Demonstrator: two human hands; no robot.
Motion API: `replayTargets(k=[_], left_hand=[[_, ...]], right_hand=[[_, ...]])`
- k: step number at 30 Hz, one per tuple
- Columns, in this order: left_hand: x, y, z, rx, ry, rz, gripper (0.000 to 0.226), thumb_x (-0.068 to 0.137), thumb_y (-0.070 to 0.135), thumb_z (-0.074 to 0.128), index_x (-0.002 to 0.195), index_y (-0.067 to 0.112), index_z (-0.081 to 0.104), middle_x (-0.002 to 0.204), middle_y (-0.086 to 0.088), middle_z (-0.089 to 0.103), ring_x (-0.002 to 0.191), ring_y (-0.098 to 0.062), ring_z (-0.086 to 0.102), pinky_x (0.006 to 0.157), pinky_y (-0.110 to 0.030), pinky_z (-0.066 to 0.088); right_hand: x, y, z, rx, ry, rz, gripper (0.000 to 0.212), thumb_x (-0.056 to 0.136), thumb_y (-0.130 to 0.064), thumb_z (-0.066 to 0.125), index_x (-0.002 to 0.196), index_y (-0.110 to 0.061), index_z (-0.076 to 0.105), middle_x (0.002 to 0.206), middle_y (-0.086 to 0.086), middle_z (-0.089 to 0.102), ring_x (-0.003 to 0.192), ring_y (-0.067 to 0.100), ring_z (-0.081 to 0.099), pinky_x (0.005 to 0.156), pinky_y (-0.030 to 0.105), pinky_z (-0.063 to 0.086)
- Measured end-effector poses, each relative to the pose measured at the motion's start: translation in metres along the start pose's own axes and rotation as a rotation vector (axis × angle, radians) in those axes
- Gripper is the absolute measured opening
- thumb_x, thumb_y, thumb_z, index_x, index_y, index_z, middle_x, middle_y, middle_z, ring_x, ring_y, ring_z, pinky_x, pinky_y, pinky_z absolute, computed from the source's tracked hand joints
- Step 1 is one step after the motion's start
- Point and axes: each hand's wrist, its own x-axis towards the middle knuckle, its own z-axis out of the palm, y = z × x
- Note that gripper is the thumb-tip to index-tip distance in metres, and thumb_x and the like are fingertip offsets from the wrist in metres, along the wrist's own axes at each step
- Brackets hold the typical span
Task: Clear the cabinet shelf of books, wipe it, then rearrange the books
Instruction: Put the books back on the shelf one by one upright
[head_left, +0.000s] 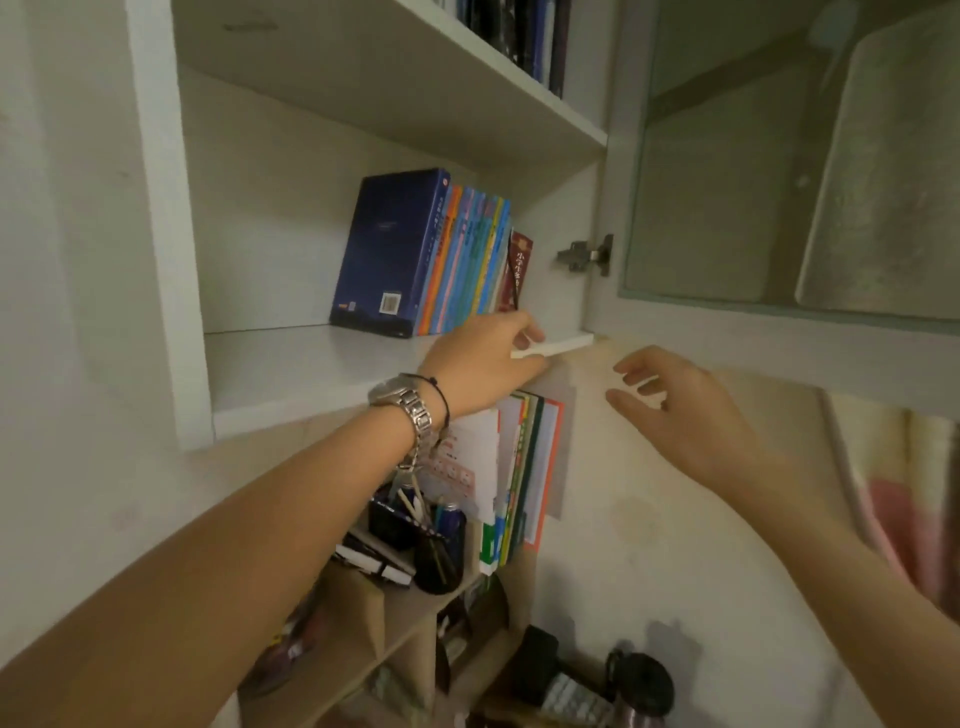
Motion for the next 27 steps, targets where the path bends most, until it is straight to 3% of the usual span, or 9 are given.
replayTargets(k=[3, 11, 18, 22, 27], left_hand=[[-0.029, 0.007, 0.034, -0.123, -0.022, 0.044, 0.027, 0.092, 0.032, 0.057, 0.118, 0.026, 0.06, 0.118, 0.011, 0.062, 0.106, -0.003, 0.056, 0.092, -0.028, 0.048], [-0.103, 0.027, 0.157, -0.381, -0.197, 0.056, 0.022, 0.092, 0.029, 0.059, 0.113, 0.025, 0.063, 0.113, 0.013, 0.064, 0.107, 0.001, 0.056, 0.093, -0.019, 0.044], [-0.151, 0.06, 0.25, -0.464, -0.385, 0.102, 0.019, 0.093, 0.028, 0.057, 0.111, 0.024, 0.064, 0.109, 0.014, 0.065, 0.099, 0.002, 0.058, 0.087, -0.022, 0.048], [-0.185, 0.081, 0.292, -0.521, -0.504, 0.096, 0.02, 0.094, 0.025, 0.057, 0.113, 0.026, 0.063, 0.107, 0.015, 0.064, 0.094, 0.006, 0.056, 0.078, -0.005, 0.042], [-0.232, 0.107, 0.343, -0.577, -0.64, 0.079, 0.017, 0.092, 0.025, 0.058, 0.107, 0.028, 0.066, 0.108, 0.014, 0.067, 0.101, -0.001, 0.061, 0.088, -0.025, 0.051]], right_hand=[[-0.045, 0.015, -0.004, -0.027, 0.019, 0.048, 0.024, 0.089, -0.031, 0.063, 0.112, -0.025, 0.059, 0.108, -0.007, 0.062, 0.095, 0.013, 0.059, 0.086, 0.038, 0.05], [-0.167, 0.073, -0.007, -0.07, 0.002, 0.239, 0.028, 0.091, -0.029, 0.062, 0.117, -0.021, 0.059, 0.114, -0.007, 0.06, 0.098, 0.01, 0.058, 0.081, 0.033, 0.051], [-0.275, 0.121, -0.012, -0.084, 0.049, 0.487, 0.024, 0.09, -0.023, 0.064, 0.113, -0.019, 0.06, 0.108, -0.009, 0.061, 0.094, 0.008, 0.058, 0.081, 0.03, 0.051], [-0.344, 0.14, -0.012, -0.089, 0.083, 0.655, 0.023, 0.089, -0.019, 0.065, 0.112, -0.017, 0.061, 0.11, -0.004, 0.063, 0.097, 0.012, 0.06, 0.086, 0.032, 0.05], [-0.435, 0.149, -0.009, -0.048, 0.139, 0.907, 0.023, 0.089, -0.018, 0.066, 0.111, -0.02, 0.06, 0.106, -0.008, 0.061, 0.096, 0.013, 0.06, 0.082, 0.033, 0.052]])
